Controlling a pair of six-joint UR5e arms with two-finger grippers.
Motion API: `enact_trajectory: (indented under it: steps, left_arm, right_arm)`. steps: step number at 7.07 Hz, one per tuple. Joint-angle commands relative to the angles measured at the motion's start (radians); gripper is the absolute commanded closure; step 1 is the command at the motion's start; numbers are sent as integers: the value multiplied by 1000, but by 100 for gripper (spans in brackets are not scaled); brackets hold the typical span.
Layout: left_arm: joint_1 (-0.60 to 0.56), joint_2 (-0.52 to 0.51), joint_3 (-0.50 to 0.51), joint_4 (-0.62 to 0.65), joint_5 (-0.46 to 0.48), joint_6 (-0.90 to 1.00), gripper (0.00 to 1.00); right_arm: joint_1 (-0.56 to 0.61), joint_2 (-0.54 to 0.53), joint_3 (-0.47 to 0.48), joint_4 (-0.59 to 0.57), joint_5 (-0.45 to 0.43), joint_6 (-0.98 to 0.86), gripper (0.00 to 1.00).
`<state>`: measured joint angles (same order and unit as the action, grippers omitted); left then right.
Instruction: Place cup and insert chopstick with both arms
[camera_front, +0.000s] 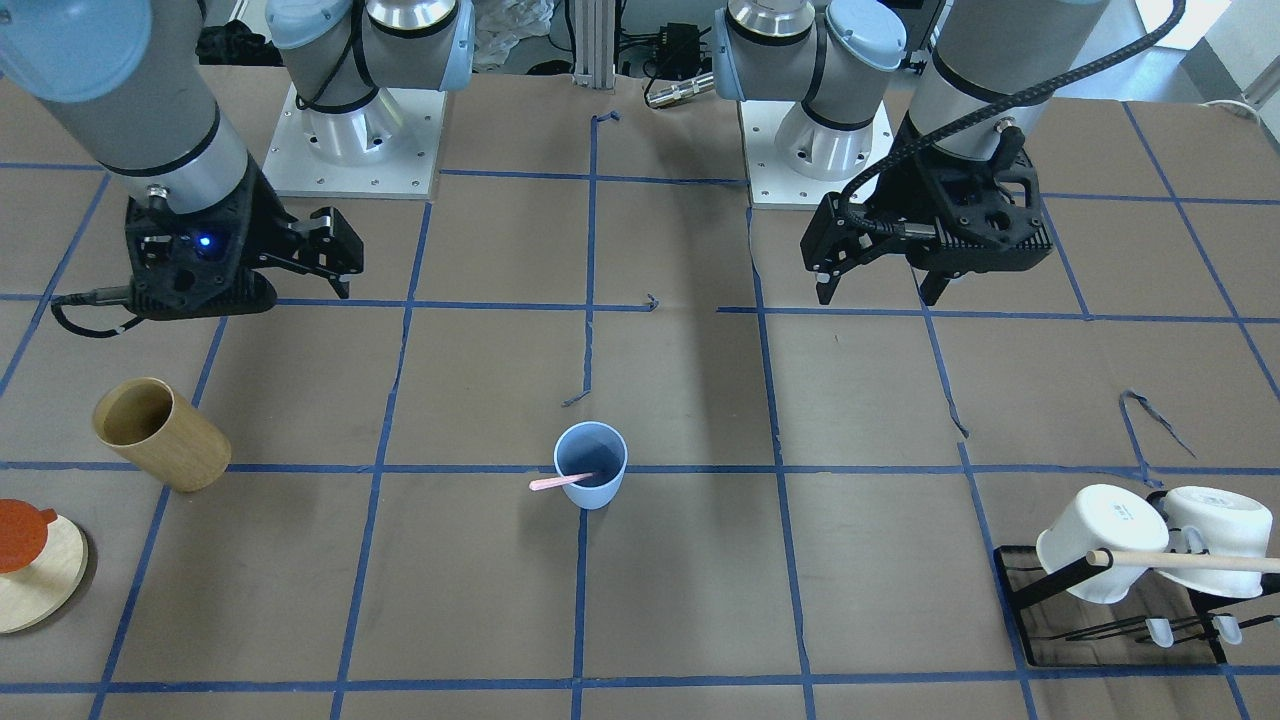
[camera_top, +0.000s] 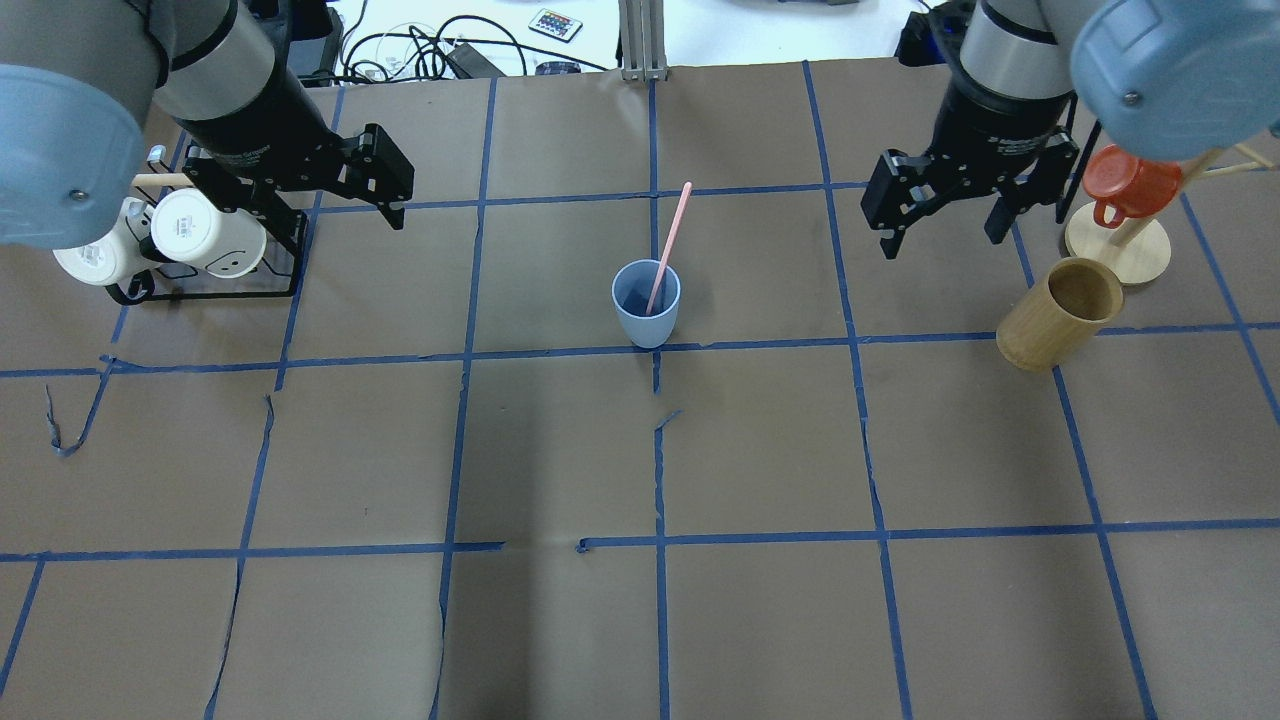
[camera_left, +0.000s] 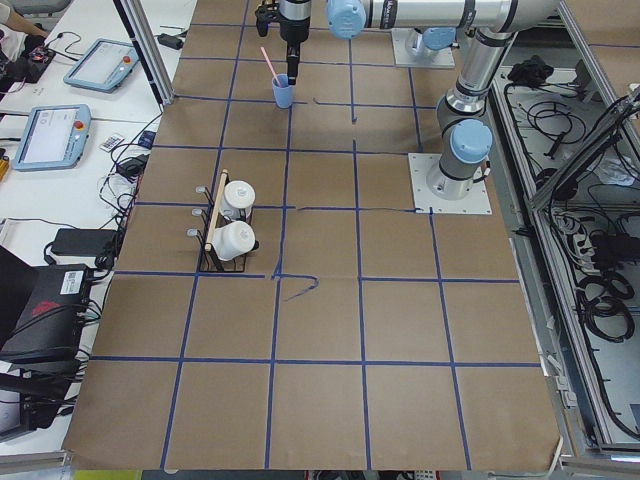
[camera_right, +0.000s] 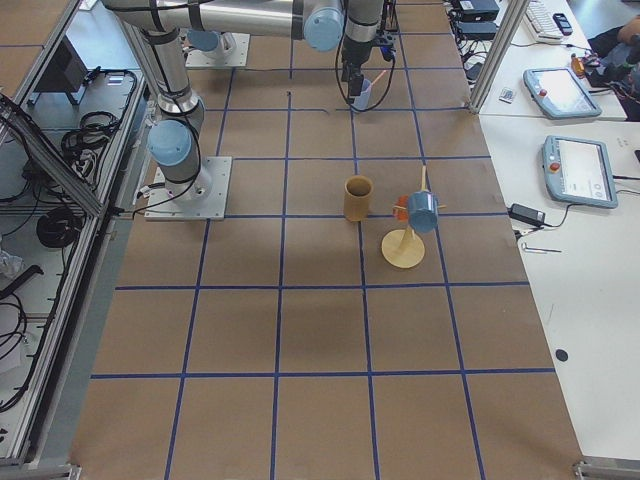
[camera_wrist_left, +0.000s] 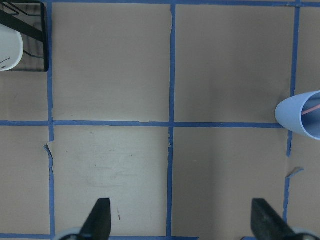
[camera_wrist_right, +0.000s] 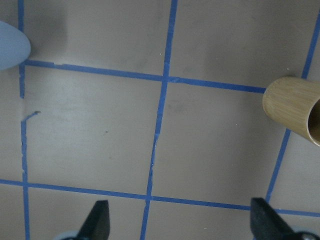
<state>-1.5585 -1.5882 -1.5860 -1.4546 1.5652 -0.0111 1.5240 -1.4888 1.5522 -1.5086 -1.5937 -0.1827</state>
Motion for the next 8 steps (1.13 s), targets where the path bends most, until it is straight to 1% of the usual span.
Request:
enact_trajectory:
  steps: [1,3,4,6,8]
  left_arm:
    - [0,-1,0,0,-1,0,0]
    - [-5,-1,-2,0,-1,-1,0]
    - [-5,-4,-5,0,-2,6,0]
    - [-6,0,-5,0,1,10,0]
    - [-6,-1,-2,2,-1,10,0]
  right_arm:
    - [-50,-36,-1,45,-8,-47,0]
    - [-39,-62,2,50,-5,-35,0]
    - [-22,-76,22,51,-11,-34,0]
    - [27,-76,36,42,-9,49,0]
    - [24,-74,32,42,0,40,0]
